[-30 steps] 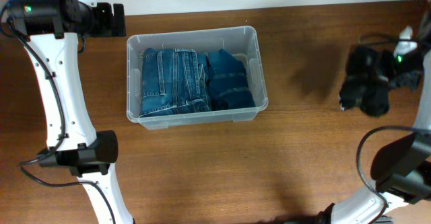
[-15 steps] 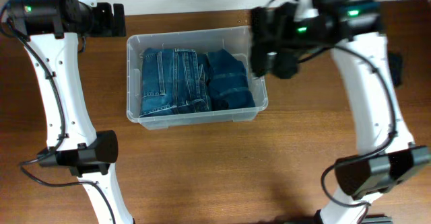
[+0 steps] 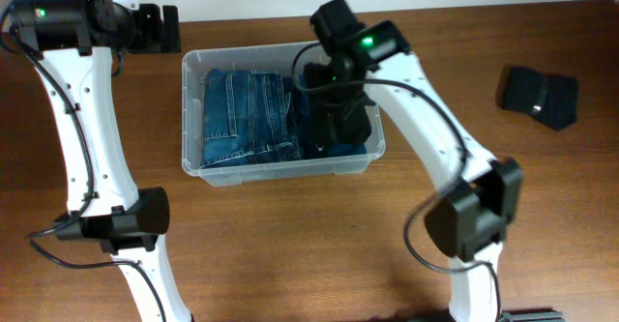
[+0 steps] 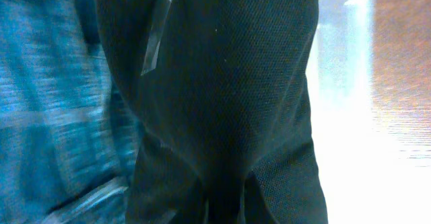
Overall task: Pack container
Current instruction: 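Carry the black garment with the right gripper into the bin's right side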
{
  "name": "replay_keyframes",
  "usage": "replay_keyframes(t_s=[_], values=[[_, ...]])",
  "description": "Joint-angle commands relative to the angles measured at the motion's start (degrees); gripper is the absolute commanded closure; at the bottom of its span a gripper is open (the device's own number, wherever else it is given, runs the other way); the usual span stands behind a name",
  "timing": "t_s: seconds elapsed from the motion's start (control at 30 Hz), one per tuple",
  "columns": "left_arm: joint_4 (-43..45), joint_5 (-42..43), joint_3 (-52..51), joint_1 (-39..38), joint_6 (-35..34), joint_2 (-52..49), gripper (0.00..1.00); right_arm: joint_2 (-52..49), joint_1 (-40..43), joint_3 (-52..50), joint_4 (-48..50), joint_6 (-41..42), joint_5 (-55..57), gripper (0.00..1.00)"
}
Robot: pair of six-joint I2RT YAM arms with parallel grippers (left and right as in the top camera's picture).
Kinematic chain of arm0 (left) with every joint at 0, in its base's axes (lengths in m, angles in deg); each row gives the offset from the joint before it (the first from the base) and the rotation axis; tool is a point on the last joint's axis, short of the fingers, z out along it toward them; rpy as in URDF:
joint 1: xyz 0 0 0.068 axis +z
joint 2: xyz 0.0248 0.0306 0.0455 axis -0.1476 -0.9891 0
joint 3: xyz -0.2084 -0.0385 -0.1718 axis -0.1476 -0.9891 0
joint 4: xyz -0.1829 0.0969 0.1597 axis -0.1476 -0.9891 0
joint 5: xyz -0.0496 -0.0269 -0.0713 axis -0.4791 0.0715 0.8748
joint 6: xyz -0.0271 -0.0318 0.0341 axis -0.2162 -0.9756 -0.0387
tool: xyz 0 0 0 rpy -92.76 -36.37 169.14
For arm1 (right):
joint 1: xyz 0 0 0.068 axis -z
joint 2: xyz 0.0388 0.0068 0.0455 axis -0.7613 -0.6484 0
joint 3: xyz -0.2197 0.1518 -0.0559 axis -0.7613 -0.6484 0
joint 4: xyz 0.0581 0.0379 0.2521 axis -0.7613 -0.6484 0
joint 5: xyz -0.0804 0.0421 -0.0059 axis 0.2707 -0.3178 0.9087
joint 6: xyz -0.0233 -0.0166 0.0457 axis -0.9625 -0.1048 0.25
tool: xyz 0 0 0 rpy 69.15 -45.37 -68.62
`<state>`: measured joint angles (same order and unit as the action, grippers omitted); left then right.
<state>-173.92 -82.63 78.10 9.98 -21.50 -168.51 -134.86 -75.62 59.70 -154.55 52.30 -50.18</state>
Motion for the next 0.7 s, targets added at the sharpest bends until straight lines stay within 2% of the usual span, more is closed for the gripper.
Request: replay_keyframes(t_s=[0.0,0.03,0.07,0.1,0.17,0.27,0.43,0.5,0.67], values=[[0.1,0.5,0.6,0.3,0.3,0.3,0.01,-4.3,-0.2,1.2,0.2,0.6,-0.6,0.96],[0.1,0.5,0.6,0.3,0.3,0.3,0.01,-6.0,-0.2,1.2,0.1,0.0,-2.2,0.96],[0.1,0.5,0.6,0.3,0.3,0.3,0.01,-7.2,-0.2,1.2,0.2,-1.0,-3.8,0.91],[0.1,0.5,0.6,0.3,0.3,0.3,0.01,-7.7,-0.2,1.2,0.1,-1.1,-4.3,0.84],[0.1,0.5,0.6,0.3,0.3,0.3,0.01,-8.3,-0.2,1.2,-0.1,-2.1,-4.8,0.61],[0.1,0.5,0.6,0.3,0.3,0.3,0.0,-7.4,-0.2,1.8,0.5,-4.9,-4.6,0.52],[0.1,0.5,0.6,0.3,0.3,0.3,0.01,-4.2,1.1,10.4,-1.6,-7.9,-3.7,0.26],[0.1,0.5,0.6,0.3,0.3,0.3,0.01,-4.0,2.1,15.6,-3.9,-8.4,-3.1,0.22],[-0.1,0.4,0.6,0.3,0.3,0.3,0.01,-4.0,7.5,25.6,-8.5,-10.0,-2.3,0.21]])
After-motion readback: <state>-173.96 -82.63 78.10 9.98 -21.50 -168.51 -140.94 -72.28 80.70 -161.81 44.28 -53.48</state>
